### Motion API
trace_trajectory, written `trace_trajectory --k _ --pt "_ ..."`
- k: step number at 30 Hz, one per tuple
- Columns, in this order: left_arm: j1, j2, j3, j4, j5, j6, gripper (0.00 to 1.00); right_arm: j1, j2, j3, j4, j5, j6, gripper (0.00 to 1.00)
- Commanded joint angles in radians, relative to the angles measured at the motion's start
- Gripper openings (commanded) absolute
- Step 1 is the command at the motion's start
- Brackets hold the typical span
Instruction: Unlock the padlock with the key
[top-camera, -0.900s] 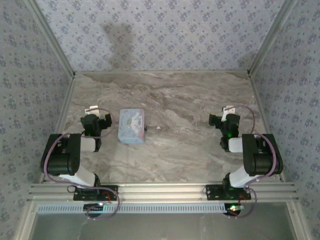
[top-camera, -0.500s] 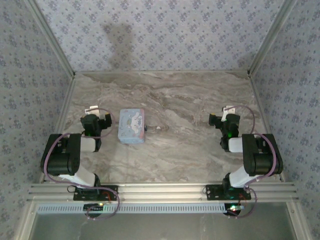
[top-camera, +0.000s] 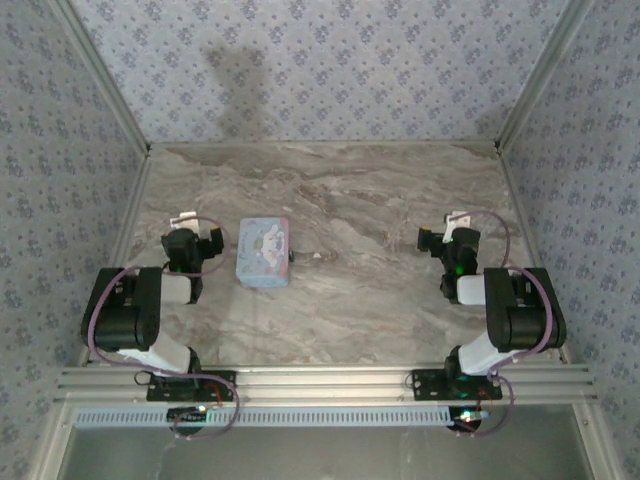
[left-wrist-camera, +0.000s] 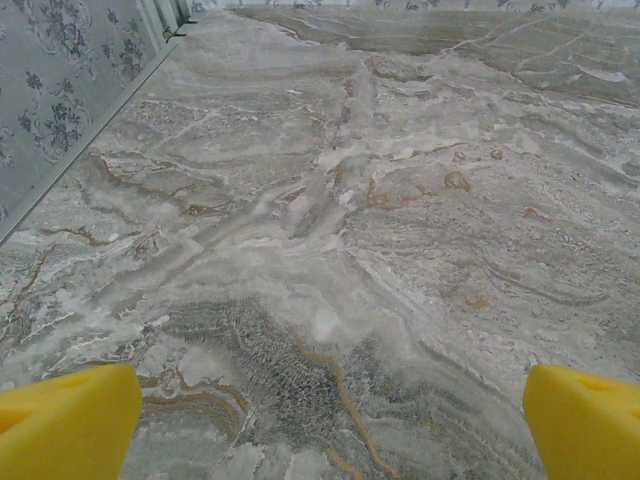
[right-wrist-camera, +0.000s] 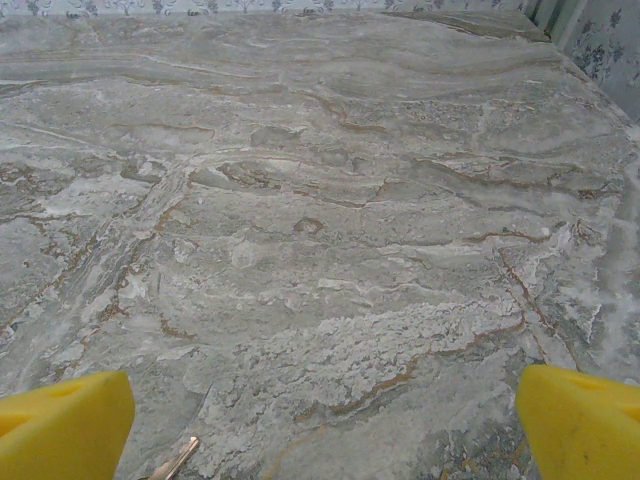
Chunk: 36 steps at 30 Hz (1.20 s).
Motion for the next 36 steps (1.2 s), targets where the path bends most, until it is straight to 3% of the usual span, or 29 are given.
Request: trace_trajectory --k 1,7,10,13,15,17,18,21,23,27,31,36 --pt "0.004 -0.037 0.022 -0.014 -0.01 -0.008 0.98 -0.003 -0.053 0.036 -0.072 -0.004 -0.016 1.0" --pt "0.006 -0.217 0.098 -0.312 -0.073 -0.051 0.98 0.022 -0.186 0.2 -0.443 0.016 -0.005 1.0" --pt "0.008 -0.299 0.157 -0.5 -0.129 -0.208 0.98 0.039 -0.213 0.282 -0.546 -0.039 0.079 1.0" --pt "0.015 -0.346 0.207 -0.662 -0.075 -0.411 0.98 0.028 -0.202 0.389 -0.648 -0.217 0.293 1.0" --pt "0.014 -0.355 0.203 -0.663 0.038 -0.453 0.98 0.003 -0.143 0.479 -0.748 -0.347 0.478 1.0" --pt "0.008 -0.346 0.201 -0.653 0.126 -0.481 0.96 -0.007 -0.055 0.54 -0.693 -0.627 0.517 1.0" --pt "0.003 -0.336 0.204 -0.645 0.167 -0.493 0.95 0.006 -0.023 0.572 -0.693 -0.689 0.533 1.0" --pt "-0.028 -0.304 0.233 -0.64 0.251 -0.497 0.91 0.084 -0.027 0.6 -0.721 -0.677 0.513 1.0" --pt "-0.053 -0.281 0.256 -0.642 0.272 -0.49 0.9 0.112 -0.037 0.592 -0.713 -0.678 0.578 1.0" --pt "-0.073 -0.227 0.285 -0.61 0.333 -0.528 0.9 0.135 0.057 0.621 -0.617 -0.946 0.713 1.0" --pt "-0.114 -0.162 0.333 -0.606 0.372 -0.543 0.9 0.212 0.022 0.605 -0.71 -0.893 0.639 1.0" --pt "-0.166 -0.087 0.379 -0.59 0.391 -0.543 0.89 0.254 0.003 0.553 -0.641 -0.951 0.704 1.0"
